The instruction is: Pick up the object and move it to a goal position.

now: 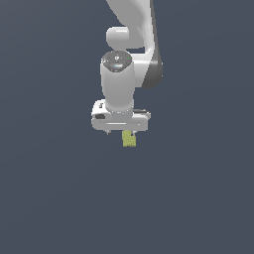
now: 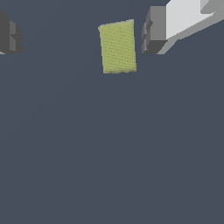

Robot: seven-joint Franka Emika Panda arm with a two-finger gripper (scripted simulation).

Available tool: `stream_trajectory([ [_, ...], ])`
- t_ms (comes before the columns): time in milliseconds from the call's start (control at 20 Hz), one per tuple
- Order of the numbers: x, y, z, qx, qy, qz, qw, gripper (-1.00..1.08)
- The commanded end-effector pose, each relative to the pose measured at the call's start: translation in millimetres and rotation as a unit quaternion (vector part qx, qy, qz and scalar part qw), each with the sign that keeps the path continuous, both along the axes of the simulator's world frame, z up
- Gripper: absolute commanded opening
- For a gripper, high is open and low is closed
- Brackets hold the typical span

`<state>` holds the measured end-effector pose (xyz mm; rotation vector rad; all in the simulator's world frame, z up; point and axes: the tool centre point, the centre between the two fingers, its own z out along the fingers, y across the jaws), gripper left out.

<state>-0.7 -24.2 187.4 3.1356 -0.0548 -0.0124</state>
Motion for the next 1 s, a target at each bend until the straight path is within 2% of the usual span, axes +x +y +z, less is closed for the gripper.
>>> stream_trajectory([
  [0,0.0,0.0,0.0,0.000,0.000,0.000,1.0000,1.00],
  [450,-8.4,-31.5,-2.3,-0.006,0.013,-0.033,0.9994,1.00],
  [950,-13.5,-25.0,-14.9,-0.006,0.011,-0.025,0.9996,1.00],
])
